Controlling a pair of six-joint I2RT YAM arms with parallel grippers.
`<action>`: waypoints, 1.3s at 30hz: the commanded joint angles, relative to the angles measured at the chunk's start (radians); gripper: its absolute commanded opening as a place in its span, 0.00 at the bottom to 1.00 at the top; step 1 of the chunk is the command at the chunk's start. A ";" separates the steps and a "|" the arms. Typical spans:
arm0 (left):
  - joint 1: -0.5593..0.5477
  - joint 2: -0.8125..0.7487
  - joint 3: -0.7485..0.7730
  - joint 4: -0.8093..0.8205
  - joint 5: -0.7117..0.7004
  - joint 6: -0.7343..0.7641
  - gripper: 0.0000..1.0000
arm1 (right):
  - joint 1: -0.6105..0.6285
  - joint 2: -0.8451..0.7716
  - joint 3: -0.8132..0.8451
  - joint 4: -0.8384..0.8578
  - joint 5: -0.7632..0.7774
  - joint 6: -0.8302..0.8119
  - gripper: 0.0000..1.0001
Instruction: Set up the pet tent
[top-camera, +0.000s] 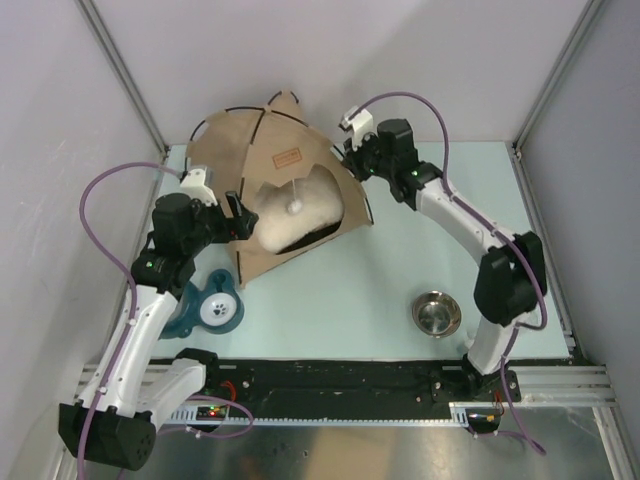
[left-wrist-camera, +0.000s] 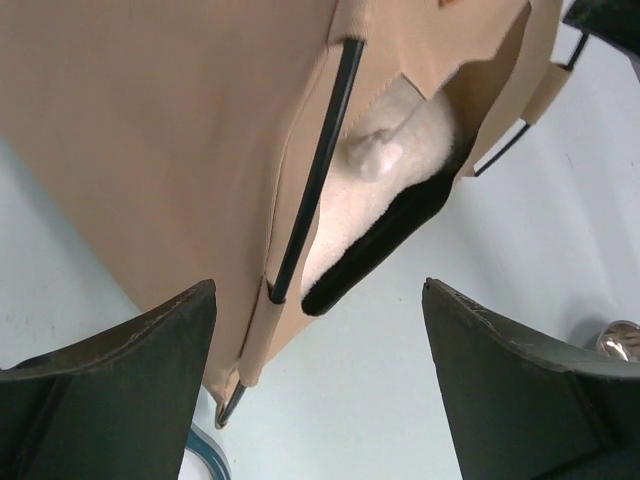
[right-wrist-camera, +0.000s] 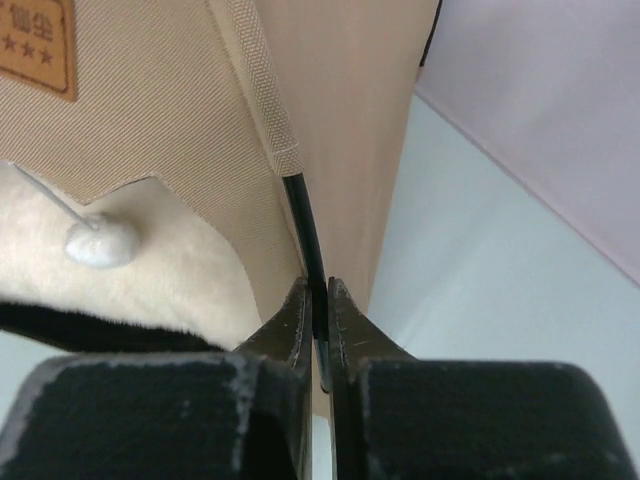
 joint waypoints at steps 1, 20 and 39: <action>0.003 -0.014 0.020 0.012 0.034 -0.015 0.88 | 0.043 -0.213 -0.154 0.026 0.201 0.000 0.00; -0.003 0.126 0.038 0.046 0.017 -0.032 0.84 | 0.184 -0.333 -0.301 -0.061 0.566 -0.107 0.07; -0.002 0.391 0.190 0.117 -0.189 -0.044 0.33 | 0.128 -0.087 -0.159 -0.036 0.623 -0.009 0.24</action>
